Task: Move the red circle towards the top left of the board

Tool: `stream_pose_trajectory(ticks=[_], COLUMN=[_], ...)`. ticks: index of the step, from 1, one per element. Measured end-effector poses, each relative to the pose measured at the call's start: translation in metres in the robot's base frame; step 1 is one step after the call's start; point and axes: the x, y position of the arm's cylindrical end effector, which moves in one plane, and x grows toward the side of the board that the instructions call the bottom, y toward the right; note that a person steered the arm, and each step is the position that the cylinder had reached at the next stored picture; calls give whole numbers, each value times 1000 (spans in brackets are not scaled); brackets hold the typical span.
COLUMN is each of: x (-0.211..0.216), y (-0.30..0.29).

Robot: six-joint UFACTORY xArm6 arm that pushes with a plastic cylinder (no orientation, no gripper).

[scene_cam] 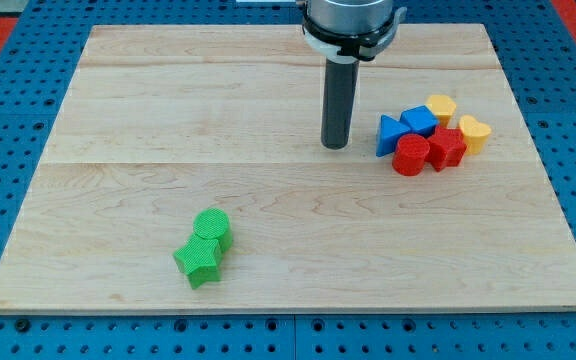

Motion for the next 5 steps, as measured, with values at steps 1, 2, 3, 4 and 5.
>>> stream_pose_trajectory(ticks=[1, 2, 3, 4, 5], x=[-39, -55, -28, 26, 76], y=[14, 10, 4, 3, 20])
